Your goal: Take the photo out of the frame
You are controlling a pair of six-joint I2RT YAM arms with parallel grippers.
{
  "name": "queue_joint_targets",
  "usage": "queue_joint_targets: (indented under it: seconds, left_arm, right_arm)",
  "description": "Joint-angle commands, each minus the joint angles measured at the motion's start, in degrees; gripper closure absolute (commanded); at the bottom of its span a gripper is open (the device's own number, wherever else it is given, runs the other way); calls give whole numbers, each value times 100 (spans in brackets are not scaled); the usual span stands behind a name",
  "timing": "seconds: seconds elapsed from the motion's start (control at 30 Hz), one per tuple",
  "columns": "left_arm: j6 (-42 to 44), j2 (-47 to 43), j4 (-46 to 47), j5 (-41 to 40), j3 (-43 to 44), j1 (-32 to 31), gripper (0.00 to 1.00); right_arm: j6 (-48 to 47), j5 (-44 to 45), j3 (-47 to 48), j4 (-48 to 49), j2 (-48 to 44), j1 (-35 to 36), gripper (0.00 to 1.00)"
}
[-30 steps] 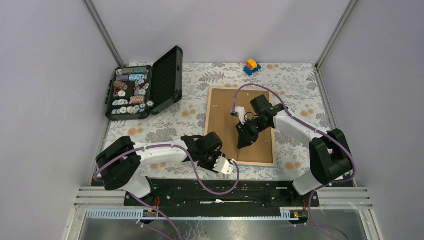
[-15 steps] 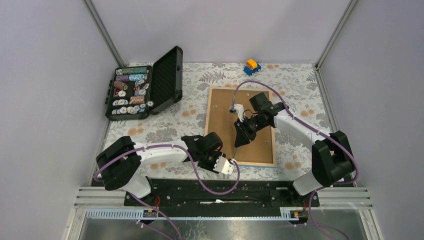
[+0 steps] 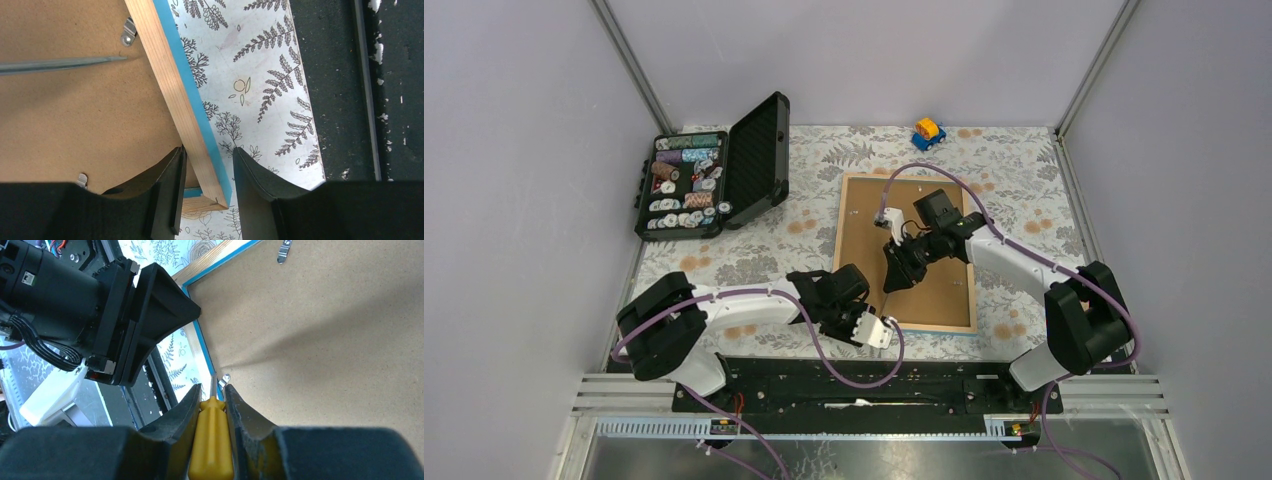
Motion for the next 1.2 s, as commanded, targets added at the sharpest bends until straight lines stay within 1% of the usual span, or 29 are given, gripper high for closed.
queue_joint_targets:
  seconds: [0.0,0.2,0.4,0.57,0.83,1.17]
  left_arm:
    - [-72,75,40,199,95,-41,55]
    - [-64,63,36,154,48,-39,55]
    - [-63,67,39,173,-16,-46,55]
    - [-73,53,40,164,-46,-46,55]
    - [-64,76,37,142,-61,-48,56]
    - [-56,69,41,113,-106,-54,57]
  right_arm:
    - [82,111,-107,351,15,144,100]
    - [-85,196,-245,323,65,198,100]
    - [-364,258,-298,-80,34,203,100]
    - [-623,612,-446,-260,-98,199,100]
    - [-888,948,-448,-622,-271,199,100]
    - [-1010,1232,-512,-921,-522,196,100]
